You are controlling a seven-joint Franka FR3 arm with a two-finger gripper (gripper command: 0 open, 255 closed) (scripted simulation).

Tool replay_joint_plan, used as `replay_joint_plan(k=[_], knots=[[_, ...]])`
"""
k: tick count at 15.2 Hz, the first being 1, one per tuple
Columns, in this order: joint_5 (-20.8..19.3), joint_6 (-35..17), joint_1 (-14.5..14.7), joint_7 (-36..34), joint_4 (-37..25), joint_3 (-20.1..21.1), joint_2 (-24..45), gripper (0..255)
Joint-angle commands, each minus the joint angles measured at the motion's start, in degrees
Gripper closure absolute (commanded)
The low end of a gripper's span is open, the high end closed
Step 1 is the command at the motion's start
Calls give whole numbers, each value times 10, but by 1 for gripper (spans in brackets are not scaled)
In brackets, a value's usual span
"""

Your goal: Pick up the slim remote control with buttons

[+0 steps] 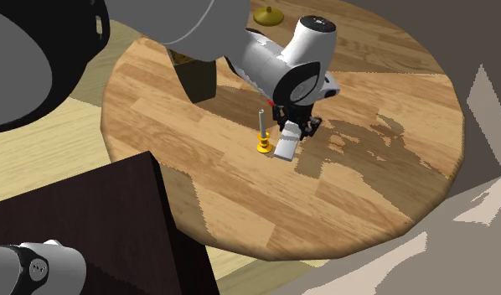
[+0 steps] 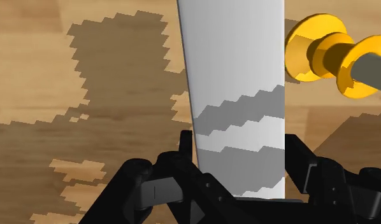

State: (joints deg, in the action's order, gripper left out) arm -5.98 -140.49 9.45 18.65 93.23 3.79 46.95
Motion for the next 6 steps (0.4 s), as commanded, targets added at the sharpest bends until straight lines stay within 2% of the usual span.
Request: replay_joint_plan(k=[1,6], knots=[[1,7,-1,0,9,1,-16,255],[2,21,-2,2,14,3,-35,255]])
